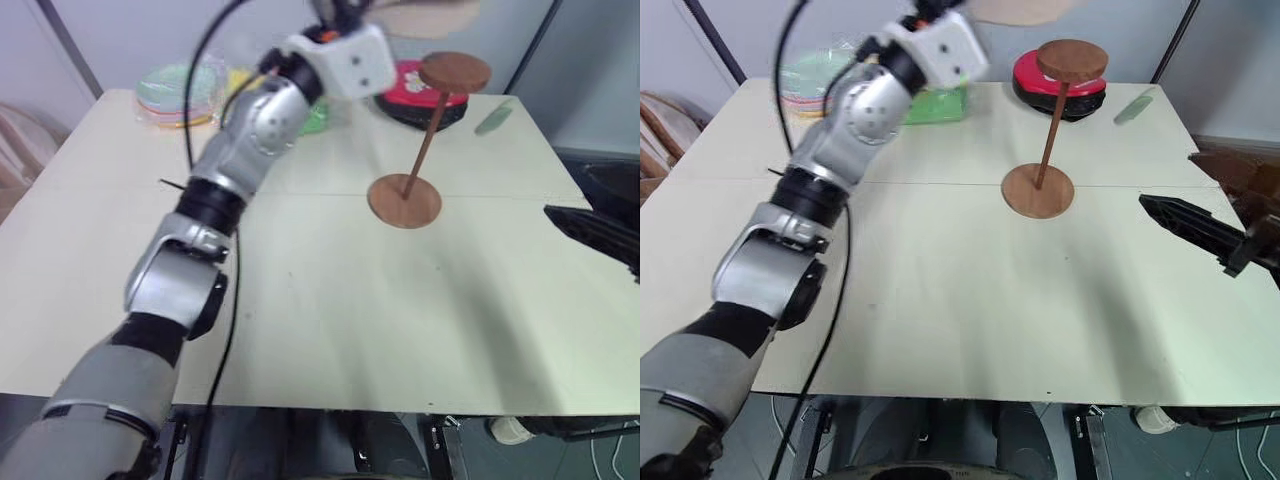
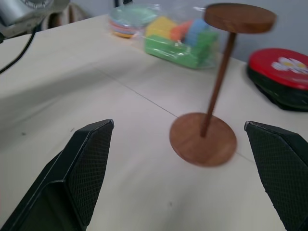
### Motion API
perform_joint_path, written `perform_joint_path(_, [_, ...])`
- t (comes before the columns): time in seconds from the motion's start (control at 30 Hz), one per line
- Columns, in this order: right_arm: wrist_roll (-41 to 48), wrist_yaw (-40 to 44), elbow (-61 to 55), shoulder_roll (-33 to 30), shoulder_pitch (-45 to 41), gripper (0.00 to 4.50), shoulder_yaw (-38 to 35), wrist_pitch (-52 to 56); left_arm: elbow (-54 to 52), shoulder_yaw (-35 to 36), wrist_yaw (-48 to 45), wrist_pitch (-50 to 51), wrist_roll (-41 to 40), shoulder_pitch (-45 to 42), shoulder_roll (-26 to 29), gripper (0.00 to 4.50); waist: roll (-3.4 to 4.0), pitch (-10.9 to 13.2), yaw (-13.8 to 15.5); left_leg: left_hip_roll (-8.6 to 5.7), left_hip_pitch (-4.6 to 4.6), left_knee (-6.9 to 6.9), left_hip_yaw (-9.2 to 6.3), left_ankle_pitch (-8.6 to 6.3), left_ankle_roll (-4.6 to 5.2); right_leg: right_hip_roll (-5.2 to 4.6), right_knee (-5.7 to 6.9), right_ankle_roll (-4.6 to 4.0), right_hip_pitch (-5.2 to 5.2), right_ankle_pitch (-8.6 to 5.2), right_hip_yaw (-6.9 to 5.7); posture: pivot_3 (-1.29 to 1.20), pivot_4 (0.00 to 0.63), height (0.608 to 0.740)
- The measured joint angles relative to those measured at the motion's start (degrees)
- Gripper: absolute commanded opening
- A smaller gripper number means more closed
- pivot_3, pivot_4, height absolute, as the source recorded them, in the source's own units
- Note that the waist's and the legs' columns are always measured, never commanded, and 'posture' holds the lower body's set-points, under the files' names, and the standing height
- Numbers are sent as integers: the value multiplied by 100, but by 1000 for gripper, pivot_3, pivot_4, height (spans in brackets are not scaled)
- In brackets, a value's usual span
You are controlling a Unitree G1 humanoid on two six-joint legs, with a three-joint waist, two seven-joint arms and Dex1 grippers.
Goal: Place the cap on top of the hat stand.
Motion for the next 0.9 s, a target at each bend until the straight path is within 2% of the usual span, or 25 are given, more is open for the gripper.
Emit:
perform_joint_path(0.17, [325, -387, -222, 189, 368, 4500, -398, 32, 536, -524, 253, -283, 572, 103, -11, 32, -3, 3, -98, 2, 6, 2, -1, 0, 0, 7, 9, 0, 2, 0, 5, 0, 150, 740])
perform_joint_path(0.37, [522, -722, -246, 228, 553, 4500, -444, -139, 208, -761, 493, -485, 994, 555, 193, 32, -3, 3, -87, 2, 5, 3, -3, 0, 0, 5, 9, 1, 3, -1, 5, 0, 150, 740])
perform_joint_path(0.47, [507, -812, -216, 241, 546, 4500, -260, -318, 11, -930, 498, -533, 1138, 801, 220, 1150, -4, 4, -77, 1, 4, 8, -4, 0, 0, 4, 9, 2, 5, 0, 4, 0, 150, 740])
perform_joint_path(0.67, [205, -904, -71, 190, 452, 4500, 407, -724, -226, -938, 474, -489, 1197, 952, 248, 4170, -5, 4, -80, 1, 4, 9, -4, 0, 0, 5, 10, 2, 5, 0, 4, 0, 150, 740])
perform_joint_path(0.7, [60, -901, -73, 169, 453, 4500, 545, -819, -277, -930, 474, -469, 1195, 953, 268, 4403, -5, 3, -82, 1, 4, 9, -5, 0, 0, 5, 10, 2, 5, 0, 4, 0, 150, 740])
perform_joint_path(0.8, [-566, -990, -107, 157, 464, 4500, 1127, -1164, -580, -813, 291, -461, 1037, 1105, 427, 4403, -3, 2, -108, 3, 8, 7, -3, 0, 0, 6, 12, 2, 5, 0, 5, 0, 150, 740])
perform_joint_path(0.9, [-1239, -1268, -225, 154, 348, 4500, 1852, -1452, -1150, -545, -354, -475, 350, 1557, 693, 4403, 4, -1, -143, 13, 16, 3, 1, 0, 0, 10, 18, 1, 3, -1, 9, 0, 150, 740])
